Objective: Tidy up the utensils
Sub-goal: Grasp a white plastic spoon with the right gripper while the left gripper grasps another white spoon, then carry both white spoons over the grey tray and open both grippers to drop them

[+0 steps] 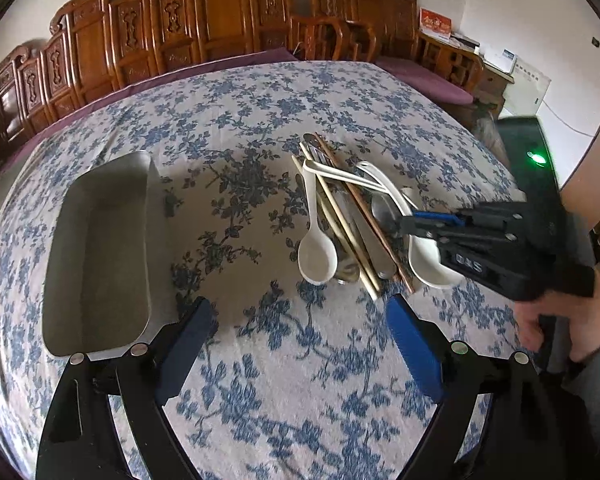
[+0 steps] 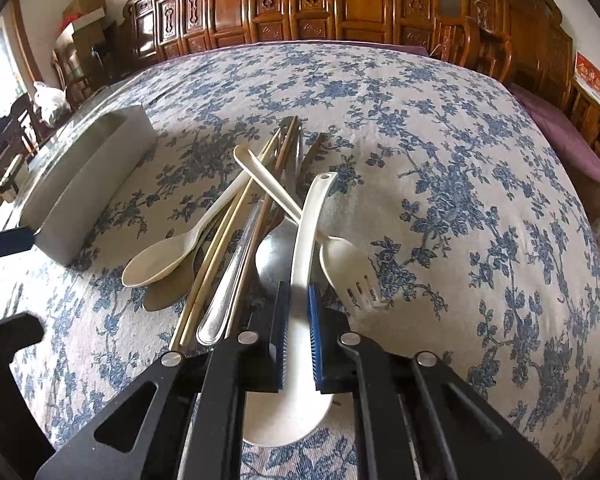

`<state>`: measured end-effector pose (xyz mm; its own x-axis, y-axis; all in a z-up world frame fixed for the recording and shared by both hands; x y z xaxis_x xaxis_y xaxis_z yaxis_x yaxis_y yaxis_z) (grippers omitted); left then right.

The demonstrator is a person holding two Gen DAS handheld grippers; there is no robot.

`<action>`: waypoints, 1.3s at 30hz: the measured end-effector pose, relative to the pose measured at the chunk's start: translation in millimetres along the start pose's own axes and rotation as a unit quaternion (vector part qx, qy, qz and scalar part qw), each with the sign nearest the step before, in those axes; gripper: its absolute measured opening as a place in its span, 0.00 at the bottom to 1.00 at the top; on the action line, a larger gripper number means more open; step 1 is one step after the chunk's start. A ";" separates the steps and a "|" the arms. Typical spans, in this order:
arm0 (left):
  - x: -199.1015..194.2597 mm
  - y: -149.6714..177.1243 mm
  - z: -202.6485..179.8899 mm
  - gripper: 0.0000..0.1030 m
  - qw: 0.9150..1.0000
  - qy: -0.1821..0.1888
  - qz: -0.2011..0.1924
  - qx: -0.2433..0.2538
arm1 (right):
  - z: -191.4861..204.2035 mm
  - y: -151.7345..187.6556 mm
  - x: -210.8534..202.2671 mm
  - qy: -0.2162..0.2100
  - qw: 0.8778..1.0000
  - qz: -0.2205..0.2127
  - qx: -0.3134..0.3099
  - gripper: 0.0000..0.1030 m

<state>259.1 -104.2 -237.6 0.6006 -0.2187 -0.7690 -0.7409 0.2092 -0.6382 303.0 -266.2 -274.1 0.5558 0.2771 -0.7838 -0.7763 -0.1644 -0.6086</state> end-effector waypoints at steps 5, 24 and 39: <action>23.3 -14.0 -0.5 0.70 1.000 0.002 0.012 -0.003 | -11.5 -1.6 -16.7 -0.013 0.999 -0.027 0.022 0.10; 117.1 -49.9 -1.4 0.34 0.996 -0.024 0.082 0.028 | -21.9 -2.3 -14.6 -0.011 0.999 -0.031 0.036 0.10; 117.7 -55.8 16.8 0.06 0.996 -0.031 0.089 0.007 | -18.8 -2.4 -14.8 -0.015 0.999 -0.034 0.037 0.10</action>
<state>376.2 -125.6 -293.2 0.4771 -0.1184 -0.8708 -0.8333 0.2538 -0.4911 302.2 -287.7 -263.4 0.5997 0.3134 -0.7363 -0.7576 -0.0739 -0.6485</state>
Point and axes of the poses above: each gripper's, at about its wrist camera, not at the fingertips, and x roughly the way its jaws point, z to its left, y to its underside, the point moved 2 cm from there along x, roughly the way its jaws point, and after that the axes turned 5 degrees about -z, right-handed, at the moved point
